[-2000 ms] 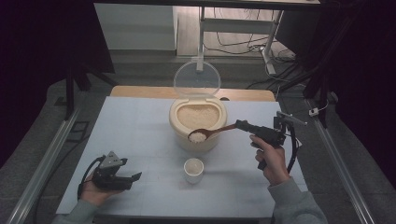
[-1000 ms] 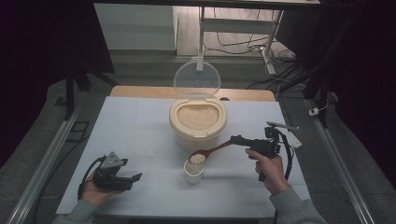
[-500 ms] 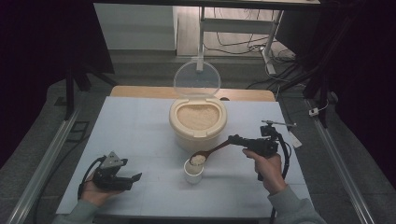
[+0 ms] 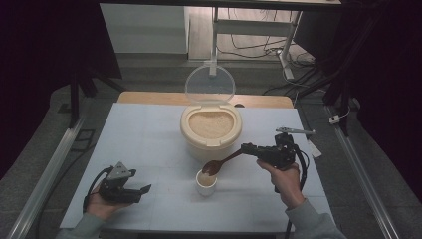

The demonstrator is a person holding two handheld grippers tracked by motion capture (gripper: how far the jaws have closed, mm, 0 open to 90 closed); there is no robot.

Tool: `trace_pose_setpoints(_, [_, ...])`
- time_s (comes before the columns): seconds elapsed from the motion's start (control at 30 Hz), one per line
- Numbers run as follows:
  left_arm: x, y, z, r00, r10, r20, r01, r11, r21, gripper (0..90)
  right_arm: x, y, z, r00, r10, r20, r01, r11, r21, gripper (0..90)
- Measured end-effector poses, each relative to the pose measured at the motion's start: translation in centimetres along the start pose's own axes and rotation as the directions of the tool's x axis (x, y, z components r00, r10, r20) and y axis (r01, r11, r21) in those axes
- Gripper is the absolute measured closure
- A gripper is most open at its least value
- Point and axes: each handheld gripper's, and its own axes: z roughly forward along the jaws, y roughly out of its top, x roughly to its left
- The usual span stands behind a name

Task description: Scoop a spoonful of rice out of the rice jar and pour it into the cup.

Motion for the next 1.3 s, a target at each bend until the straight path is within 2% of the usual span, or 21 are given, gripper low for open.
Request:
trace_pose_setpoints(0.1, [0.0, 0.0, 0.0, 1.0000, 0.000, 0.000, 0.000, 1.0000, 0.000, 19.8, 0.4, 0.1, -0.2, 0.9991, -0.042, -0.005, 0.042, 0.999, -0.004, 83.5])
trace_pose_setpoints(0.17, [0.0, 0.0, 0.0, 1.0000, -0.001, 0.000, 0.001, 1.0000, -0.001, 19.8, 0.5, 0.1, -0.2, 0.9986, -0.053, -0.005, 0.053, 0.999, -0.006, 83.5])
trace_pose_setpoints(0.5, [0.0, 0.0, 0.0, 1.0000, 0.001, -0.001, -0.001, 1.0000, 0.000, 19.8, 0.1, -0.1, -0.6, 0.9985, -0.049, -0.022, 0.048, 0.998, -0.031, 83.5])
trace_pose_setpoints(0.93, [-0.1, 0.0, 0.0, 1.0000, -0.004, -0.006, 0.004, 1.0000, 0.000, 19.8, -0.9, 0.3, -2.2, 0.9974, -0.061, -0.039, 0.058, 0.996, -0.074, 83.5])
trace_pose_setpoints(1.3, [-0.1, 0.0, 0.1, 1.0000, 0.000, -0.004, 0.000, 1.0000, 0.003, 19.8, -1.4, 0.3, -4.1, 0.9980, -0.056, -0.027, 0.053, 0.993, -0.102, 83.5])
